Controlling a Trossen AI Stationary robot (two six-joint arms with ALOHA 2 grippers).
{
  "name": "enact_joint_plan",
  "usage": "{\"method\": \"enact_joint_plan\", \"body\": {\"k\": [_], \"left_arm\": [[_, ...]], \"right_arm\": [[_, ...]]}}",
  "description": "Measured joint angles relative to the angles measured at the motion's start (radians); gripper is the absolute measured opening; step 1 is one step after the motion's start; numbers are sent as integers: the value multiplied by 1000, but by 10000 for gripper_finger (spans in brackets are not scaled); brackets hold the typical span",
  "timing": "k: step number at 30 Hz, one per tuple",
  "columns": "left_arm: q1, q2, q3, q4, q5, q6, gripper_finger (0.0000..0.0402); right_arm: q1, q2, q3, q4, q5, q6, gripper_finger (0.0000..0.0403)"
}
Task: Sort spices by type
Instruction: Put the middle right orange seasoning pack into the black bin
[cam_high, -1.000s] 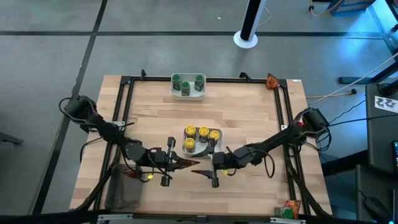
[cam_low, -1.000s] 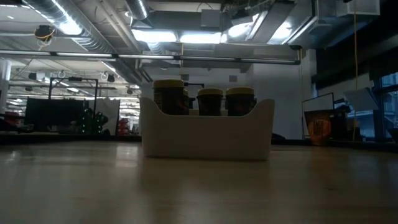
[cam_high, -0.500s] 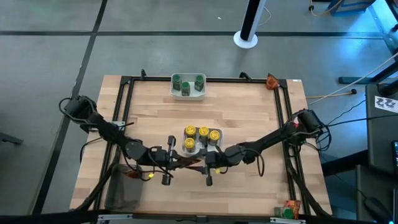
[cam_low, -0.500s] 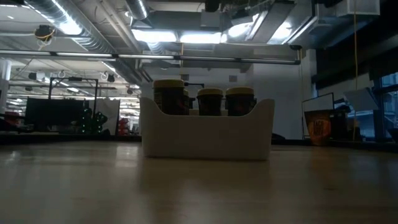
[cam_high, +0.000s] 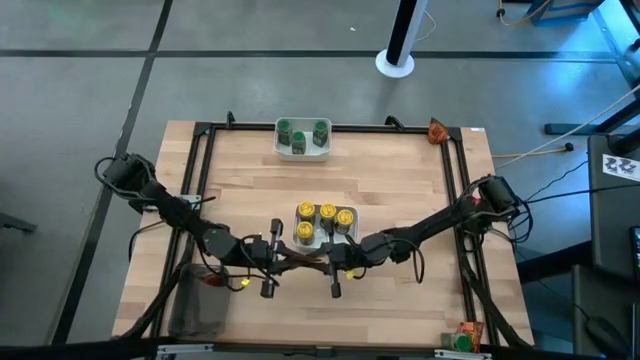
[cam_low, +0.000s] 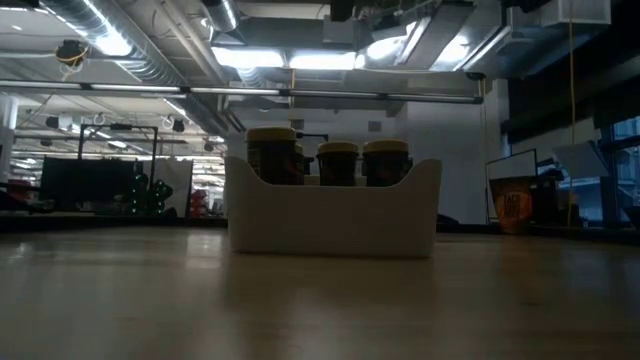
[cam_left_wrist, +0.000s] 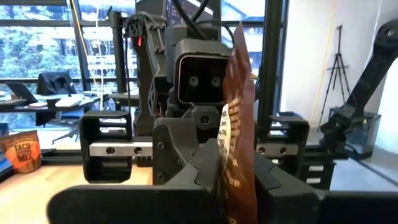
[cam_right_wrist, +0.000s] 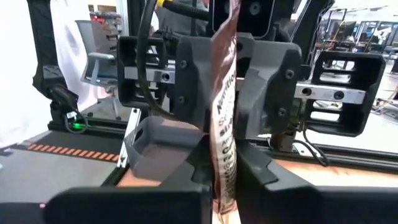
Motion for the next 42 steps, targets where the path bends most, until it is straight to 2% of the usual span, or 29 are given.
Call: {"method": "enact_joint_plan", "body": {"k": [3, 7, 11, 15, 20, 26, 32, 38, 42], "left_arm": [[0, 0, 0, -22, 0, -2, 45], [-1, -27, 0, -91, 1, -27, 92], [-20, -134, 0, -303, -2, -83, 137], [-53, -242, 0, -532, 0, -192, 162], [-84, -279, 0, -692, 0, -312, 168], [-116, -295, 9, -854, 1, -366, 168], [-110, -336, 166, -1104, -1, -393, 169], [-74, -276, 279, -1295, 1, -414, 169], [-28, -228, 336, -1346, 6, -401, 169]], "right_arm": [[2, 0, 0, -11, 2, 0, 32], [2, 0, 0, -17, 3, -10, 32], [3, -15, 1, -66, 3, -16, 32], [3, -16, 1, -114, 3, 6, 32], [2, -16, 1, -128, 3, 26, 32], [2, 0, 1, -139, 2, 49, 32], [2, 63, 1, -134, -3, 90, 32], [0, 80, 0, -134, 22, 97, 32], [0, 80, 0, -135, 21, 95, 32]]}}
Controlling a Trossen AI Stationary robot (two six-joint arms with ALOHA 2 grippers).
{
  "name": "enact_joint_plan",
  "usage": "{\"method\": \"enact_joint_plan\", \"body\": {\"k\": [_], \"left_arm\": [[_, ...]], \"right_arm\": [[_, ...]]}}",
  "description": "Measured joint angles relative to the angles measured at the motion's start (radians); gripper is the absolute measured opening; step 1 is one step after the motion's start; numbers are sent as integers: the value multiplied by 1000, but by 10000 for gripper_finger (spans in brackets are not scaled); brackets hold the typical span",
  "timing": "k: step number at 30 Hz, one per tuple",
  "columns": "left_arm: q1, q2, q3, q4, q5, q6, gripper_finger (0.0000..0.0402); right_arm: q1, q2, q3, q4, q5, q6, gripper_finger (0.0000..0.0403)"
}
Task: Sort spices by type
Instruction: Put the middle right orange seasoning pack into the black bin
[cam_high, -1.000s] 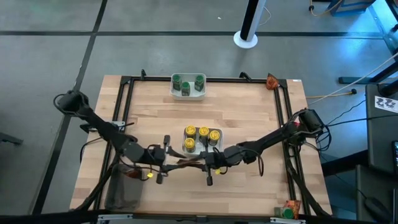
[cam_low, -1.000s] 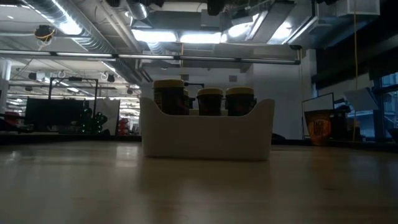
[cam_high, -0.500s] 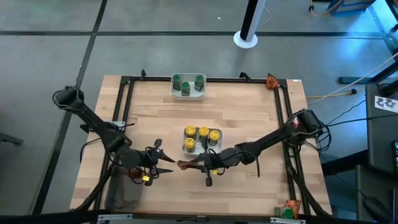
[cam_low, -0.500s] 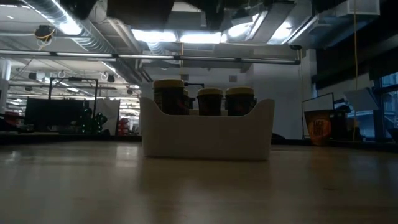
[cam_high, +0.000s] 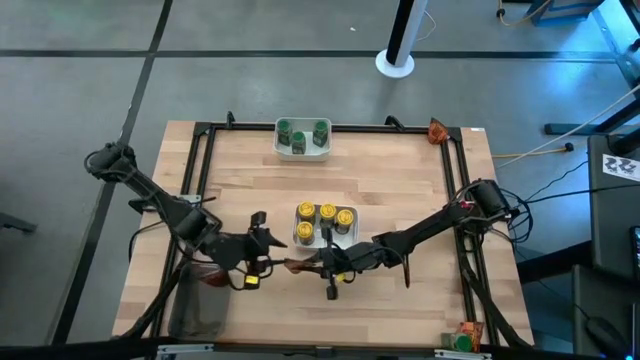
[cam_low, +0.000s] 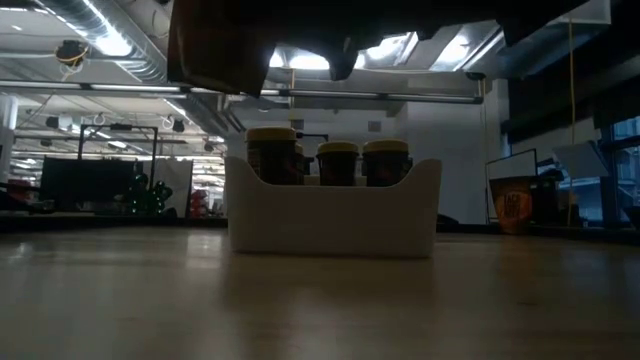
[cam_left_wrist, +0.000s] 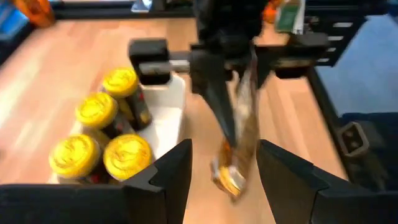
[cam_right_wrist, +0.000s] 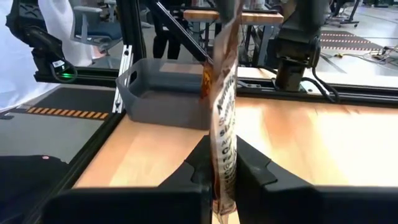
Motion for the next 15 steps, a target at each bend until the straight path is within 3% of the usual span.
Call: {"method": "enact_joint_plan", "body": {"k": [5, 10, 15], "left_arm": [[35, 13, 101, -36, 29, 50, 169], [79, 31, 107, -37, 143, -20, 169], [94, 97, 107, 15, 199, 8, 169]], "right_arm": [[0, 0, 0, -10, 0, 0, 32], [0, 0, 0, -9, 0, 0, 32], [-6, 0, 0, -9, -1, 1, 32]]}}
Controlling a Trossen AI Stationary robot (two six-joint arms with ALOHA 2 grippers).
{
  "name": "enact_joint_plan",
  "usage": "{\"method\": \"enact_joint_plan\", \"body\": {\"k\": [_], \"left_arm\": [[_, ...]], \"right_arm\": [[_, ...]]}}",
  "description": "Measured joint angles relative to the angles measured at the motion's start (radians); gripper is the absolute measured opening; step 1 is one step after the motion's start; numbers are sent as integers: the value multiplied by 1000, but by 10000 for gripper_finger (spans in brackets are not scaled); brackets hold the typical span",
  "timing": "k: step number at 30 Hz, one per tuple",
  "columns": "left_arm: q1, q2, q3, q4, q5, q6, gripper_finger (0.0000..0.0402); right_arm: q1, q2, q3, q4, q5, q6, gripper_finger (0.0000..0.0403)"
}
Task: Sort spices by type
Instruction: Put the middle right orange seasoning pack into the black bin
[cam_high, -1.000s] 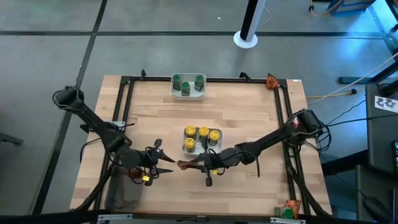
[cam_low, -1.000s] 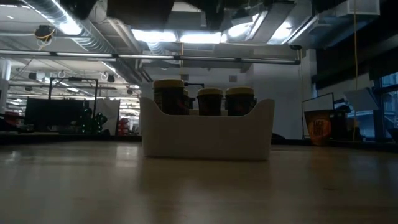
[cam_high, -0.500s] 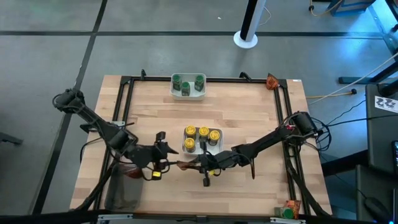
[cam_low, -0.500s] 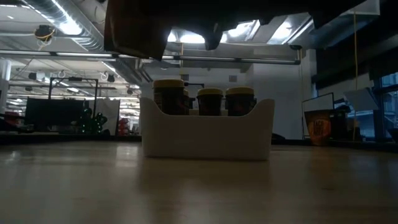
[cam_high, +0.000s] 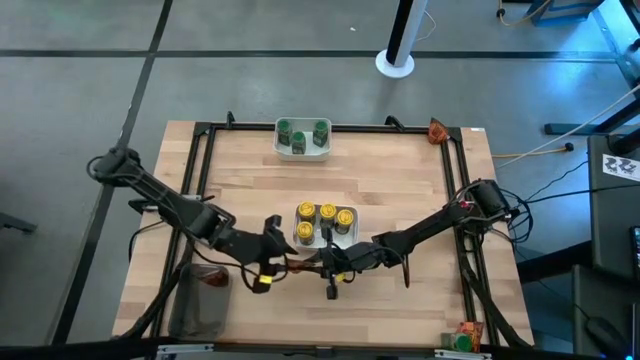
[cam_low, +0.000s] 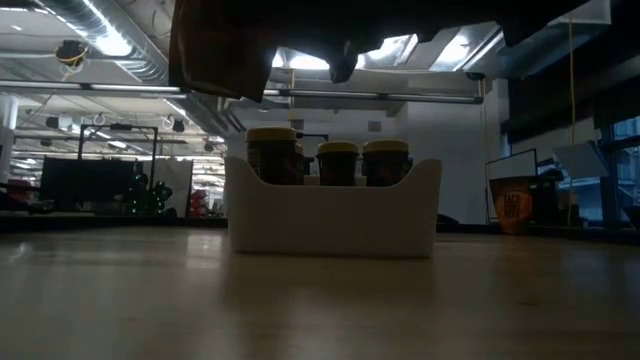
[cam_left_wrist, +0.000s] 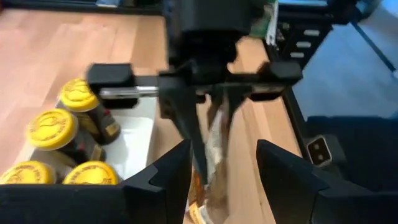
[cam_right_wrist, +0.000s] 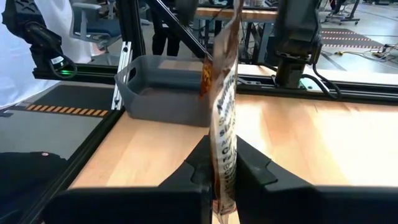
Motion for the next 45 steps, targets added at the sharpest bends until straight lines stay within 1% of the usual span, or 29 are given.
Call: {"method": "enact_joint_plan", "body": {"k": [7, 11, 15, 17, 19, 24, 26, 28, 31, 35, 39, 42, 45], "left_arm": [[20, 77, 0, 3, 21, 3, 169], [18, 117, 0, 20, 27, 32, 169], [17, 124, 0, 28, 26, 49, 161], [17, 124, 0, 18, 26, 55, 144], [17, 124, 0, 14, 25, 67, 117], [12, 124, 1, -10, 16, 108, 25], [11, 124, 2, -20, 16, 119, 10], [9, 124, 2, -27, 5, 129, 10], [3, 122, 2, -30, -2, 140, 5], [-30, 107, -2, -54, 2, 134, 3], [-85, 68, 19, -120, -1, 52, 2], [-143, 53, 44, -183, -41, -26, 2], [-206, 49, 82, -261, -65, -122, 1]], "right_arm": [[0, 0, 0, 0, 0, 2, 32], [-1, 0, 0, 0, 0, 2, 32], [0, 0, 0, 0, 1, 2, 32], [0, 0, 0, 0, 1, 2, 32], [0, 0, 0, 0, 0, 2, 32], [0, 0, 0, -2, 0, 9, 41], [0, 0, 0, -2, 1, 18, 56], [0, 0, 0, -2, -1, 40, 79], [0, -3, 0, -6, -1, 60, 126], [2, -46, 0, -51, -17, 59, 189], [2, -103, 2, -172, -98, 60, 231], [10, -129, 1, -239, -122, 65, 250], [25, -133, 1, -275, -121, 68, 259]]}}
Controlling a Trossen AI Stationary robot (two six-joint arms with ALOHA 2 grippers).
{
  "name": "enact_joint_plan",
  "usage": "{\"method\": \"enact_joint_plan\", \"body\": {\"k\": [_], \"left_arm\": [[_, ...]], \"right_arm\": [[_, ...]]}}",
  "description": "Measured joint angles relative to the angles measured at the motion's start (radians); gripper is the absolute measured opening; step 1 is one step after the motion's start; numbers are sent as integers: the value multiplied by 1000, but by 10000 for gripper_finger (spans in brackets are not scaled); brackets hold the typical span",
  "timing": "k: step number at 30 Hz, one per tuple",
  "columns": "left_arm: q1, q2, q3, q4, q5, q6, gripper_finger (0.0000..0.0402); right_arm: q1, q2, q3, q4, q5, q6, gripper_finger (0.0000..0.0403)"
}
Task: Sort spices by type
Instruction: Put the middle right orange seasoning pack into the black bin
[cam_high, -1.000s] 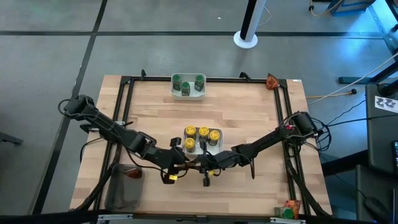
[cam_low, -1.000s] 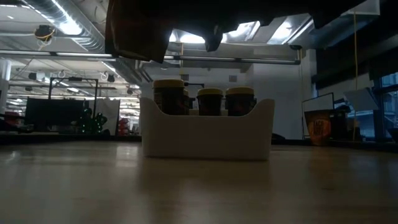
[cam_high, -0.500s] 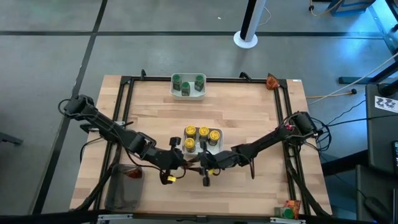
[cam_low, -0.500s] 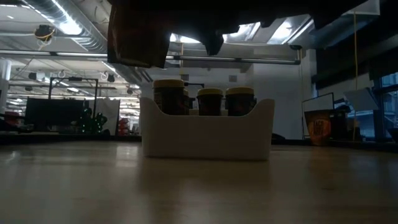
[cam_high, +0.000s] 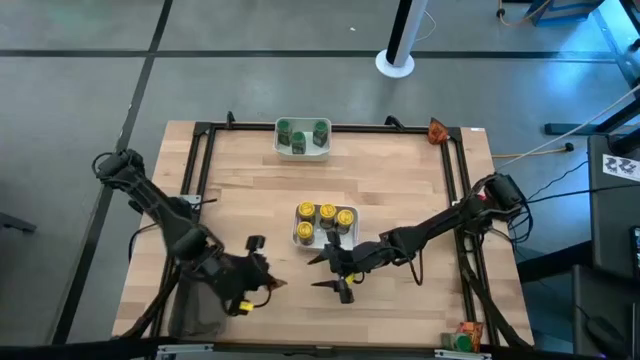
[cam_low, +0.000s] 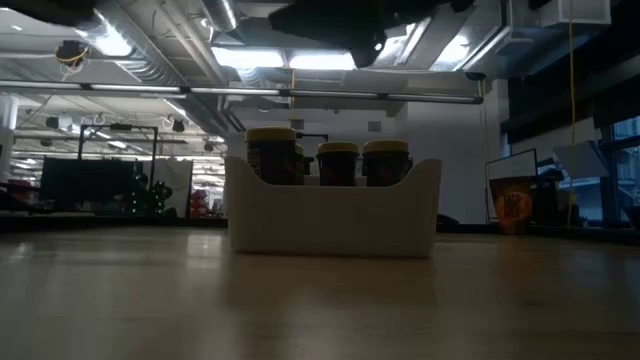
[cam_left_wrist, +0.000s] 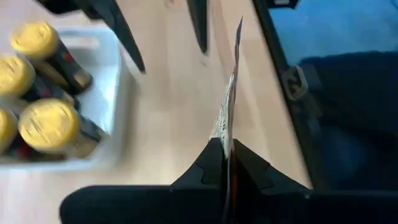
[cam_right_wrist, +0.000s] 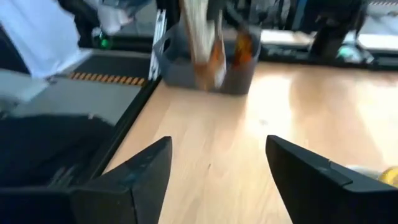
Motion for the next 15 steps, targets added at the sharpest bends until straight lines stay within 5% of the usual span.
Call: {"method": "enact_joint_plan", "body": {"k": [9, 15], "left_arm": [[-217, -1, 44, -246, -46, -427, 1], [-408, 4, 40, -371, -166, -745, 0]], "right_arm": [[16, 27, -1, -41, 14, 61, 257], [16, 61, -2, -24, 27, 66, 257]]}}
